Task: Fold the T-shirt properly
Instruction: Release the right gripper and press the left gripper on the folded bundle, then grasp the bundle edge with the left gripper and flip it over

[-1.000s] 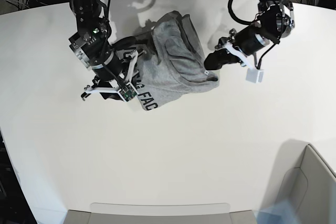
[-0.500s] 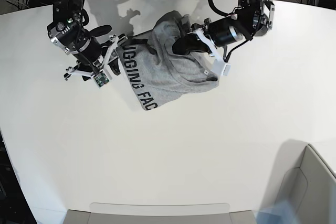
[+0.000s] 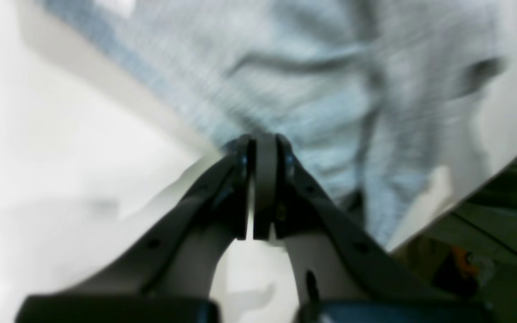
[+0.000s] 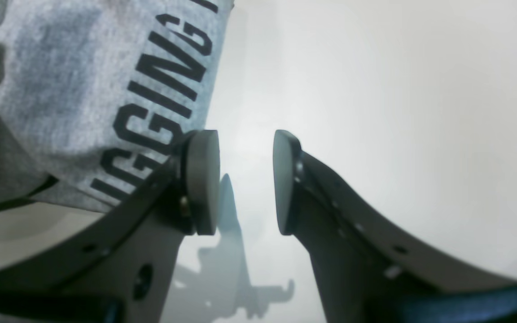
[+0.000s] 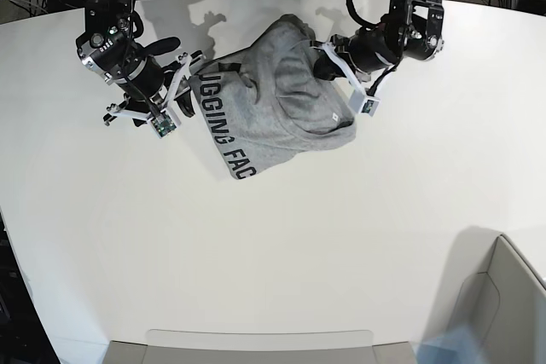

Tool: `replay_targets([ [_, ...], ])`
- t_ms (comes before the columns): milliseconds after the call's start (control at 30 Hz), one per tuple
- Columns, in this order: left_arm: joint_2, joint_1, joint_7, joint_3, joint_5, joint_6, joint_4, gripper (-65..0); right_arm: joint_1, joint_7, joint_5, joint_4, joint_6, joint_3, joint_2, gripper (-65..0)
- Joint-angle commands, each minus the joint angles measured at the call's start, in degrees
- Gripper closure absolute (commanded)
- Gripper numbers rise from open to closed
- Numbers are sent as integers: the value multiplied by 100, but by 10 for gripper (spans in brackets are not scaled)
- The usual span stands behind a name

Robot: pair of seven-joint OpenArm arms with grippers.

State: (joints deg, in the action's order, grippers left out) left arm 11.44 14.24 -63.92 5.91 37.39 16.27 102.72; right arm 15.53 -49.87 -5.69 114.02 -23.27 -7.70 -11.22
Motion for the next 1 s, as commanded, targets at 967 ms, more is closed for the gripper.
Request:
replay_targets([
  [967,671,-593,67,2165,-86,47,933,0,-1241,112,2,-1085,1,863,-227,0],
])
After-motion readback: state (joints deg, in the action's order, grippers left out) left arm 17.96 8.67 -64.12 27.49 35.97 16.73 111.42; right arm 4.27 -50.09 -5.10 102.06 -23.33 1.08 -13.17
